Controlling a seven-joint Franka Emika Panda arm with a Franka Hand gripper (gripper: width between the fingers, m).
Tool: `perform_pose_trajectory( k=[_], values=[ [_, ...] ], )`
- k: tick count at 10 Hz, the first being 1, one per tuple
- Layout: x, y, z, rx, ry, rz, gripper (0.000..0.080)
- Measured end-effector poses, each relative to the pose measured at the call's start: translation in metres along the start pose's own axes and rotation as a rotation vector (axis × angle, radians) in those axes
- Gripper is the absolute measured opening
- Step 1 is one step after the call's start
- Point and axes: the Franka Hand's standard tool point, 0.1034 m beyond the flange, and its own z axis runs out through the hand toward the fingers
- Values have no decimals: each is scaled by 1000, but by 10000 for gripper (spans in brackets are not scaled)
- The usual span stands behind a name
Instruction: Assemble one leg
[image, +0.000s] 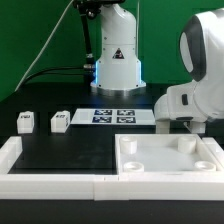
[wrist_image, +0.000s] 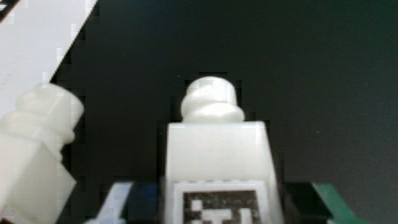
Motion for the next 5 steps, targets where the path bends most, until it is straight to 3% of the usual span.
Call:
perform_pose_trajectory(
  k=[5],
  values=[
    [-3, 1, -2, 0, -5, -8, 288]
  ],
)
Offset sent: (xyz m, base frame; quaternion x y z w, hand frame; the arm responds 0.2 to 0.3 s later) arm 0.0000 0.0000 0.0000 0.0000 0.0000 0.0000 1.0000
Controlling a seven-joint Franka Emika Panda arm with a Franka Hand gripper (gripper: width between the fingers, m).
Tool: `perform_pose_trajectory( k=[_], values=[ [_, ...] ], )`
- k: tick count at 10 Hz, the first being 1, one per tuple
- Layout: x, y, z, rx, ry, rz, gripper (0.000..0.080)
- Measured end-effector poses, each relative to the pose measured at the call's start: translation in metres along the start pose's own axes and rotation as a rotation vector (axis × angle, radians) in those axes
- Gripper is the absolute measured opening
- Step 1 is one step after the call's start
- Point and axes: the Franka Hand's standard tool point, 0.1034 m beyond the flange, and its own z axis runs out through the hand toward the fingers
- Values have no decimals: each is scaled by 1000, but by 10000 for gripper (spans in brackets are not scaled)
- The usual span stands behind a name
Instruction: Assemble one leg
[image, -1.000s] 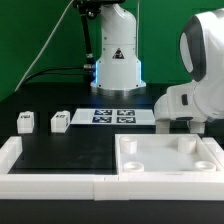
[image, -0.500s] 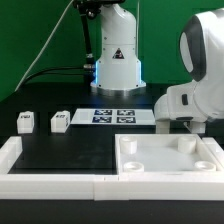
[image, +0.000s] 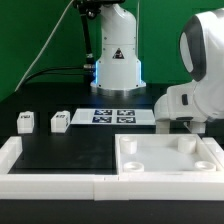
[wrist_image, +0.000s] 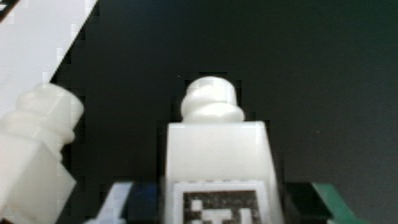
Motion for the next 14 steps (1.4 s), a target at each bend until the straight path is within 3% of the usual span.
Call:
perform_pose_trajectory(
  k=[5, 6, 8, 9, 11, 12, 14],
  values=[
    [-47, 8, -52, -5, 10, -6, 289],
    [-48, 7, -58, -3, 27, -13, 289],
    [-46, 7, -56, -4, 25, -13, 289],
    [-32, 4, -65, 8, 167, -13, 289],
    [-31, 7, -70, 14, 414, -11, 290],
    [-33, 15, -71, 7, 491, -22, 290],
    [-37, 26, -90, 15, 676, -21, 290]
  ],
)
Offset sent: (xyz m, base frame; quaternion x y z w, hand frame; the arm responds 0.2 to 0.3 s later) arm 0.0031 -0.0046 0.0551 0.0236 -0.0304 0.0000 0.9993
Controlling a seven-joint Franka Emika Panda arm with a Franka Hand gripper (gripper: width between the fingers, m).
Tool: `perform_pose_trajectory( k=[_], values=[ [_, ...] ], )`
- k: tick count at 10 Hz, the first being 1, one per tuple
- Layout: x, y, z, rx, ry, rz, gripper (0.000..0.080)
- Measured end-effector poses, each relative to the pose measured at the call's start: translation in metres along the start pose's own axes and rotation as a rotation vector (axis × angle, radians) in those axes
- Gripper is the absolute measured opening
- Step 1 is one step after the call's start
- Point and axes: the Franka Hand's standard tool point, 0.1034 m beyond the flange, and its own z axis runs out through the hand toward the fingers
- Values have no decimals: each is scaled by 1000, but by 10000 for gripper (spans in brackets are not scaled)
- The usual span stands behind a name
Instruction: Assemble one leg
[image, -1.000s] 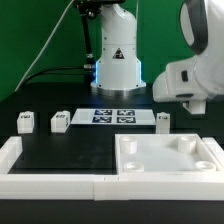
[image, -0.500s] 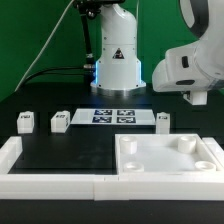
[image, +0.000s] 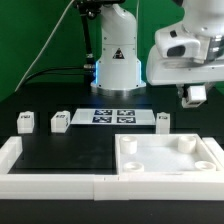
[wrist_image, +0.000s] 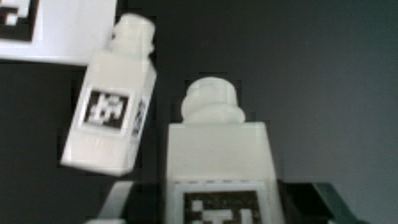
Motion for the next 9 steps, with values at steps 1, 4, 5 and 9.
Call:
perform_pose_trajectory(
  k=[1, 4, 5, 9],
  values=[
    [0, 7, -6, 2, 82, -4, 290],
    [8, 12, -18, 7, 351, -27, 290],
    [8, 12, -17, 10, 418, -32, 290],
    [26, 25, -27, 0, 459, -92, 290]
  ],
)
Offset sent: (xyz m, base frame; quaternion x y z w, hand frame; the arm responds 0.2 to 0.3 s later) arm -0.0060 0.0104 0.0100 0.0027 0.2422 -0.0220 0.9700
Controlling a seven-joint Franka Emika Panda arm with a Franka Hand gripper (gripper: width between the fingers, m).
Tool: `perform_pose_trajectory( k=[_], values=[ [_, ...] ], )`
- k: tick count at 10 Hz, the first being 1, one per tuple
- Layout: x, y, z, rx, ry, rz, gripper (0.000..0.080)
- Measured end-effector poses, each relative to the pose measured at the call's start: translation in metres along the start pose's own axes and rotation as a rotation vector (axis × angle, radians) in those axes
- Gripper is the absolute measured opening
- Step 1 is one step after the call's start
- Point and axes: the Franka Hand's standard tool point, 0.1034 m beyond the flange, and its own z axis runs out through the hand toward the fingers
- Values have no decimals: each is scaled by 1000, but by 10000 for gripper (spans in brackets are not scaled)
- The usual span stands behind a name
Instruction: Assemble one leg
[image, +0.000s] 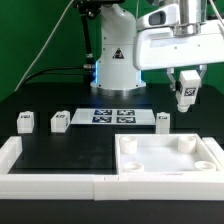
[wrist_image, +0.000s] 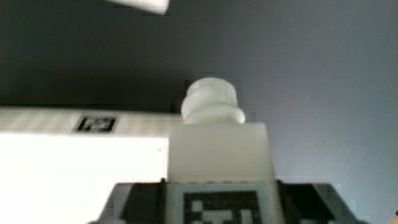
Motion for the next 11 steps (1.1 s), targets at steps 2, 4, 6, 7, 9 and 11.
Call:
perform_pose_trajectory(
  k=[2, 4, 6, 7, 9, 11],
  values=[
    [32, 17, 7, 5, 24, -28, 290],
    [75, 23, 11, 15, 58, -60, 290],
    [104, 25, 8, 25, 67, -64, 290],
    [116, 24, 6, 30, 69, -65, 290],
    [126, 28, 12, 37, 69, -103, 290],
    [125, 27, 13, 38, 67, -104, 290]
  ],
)
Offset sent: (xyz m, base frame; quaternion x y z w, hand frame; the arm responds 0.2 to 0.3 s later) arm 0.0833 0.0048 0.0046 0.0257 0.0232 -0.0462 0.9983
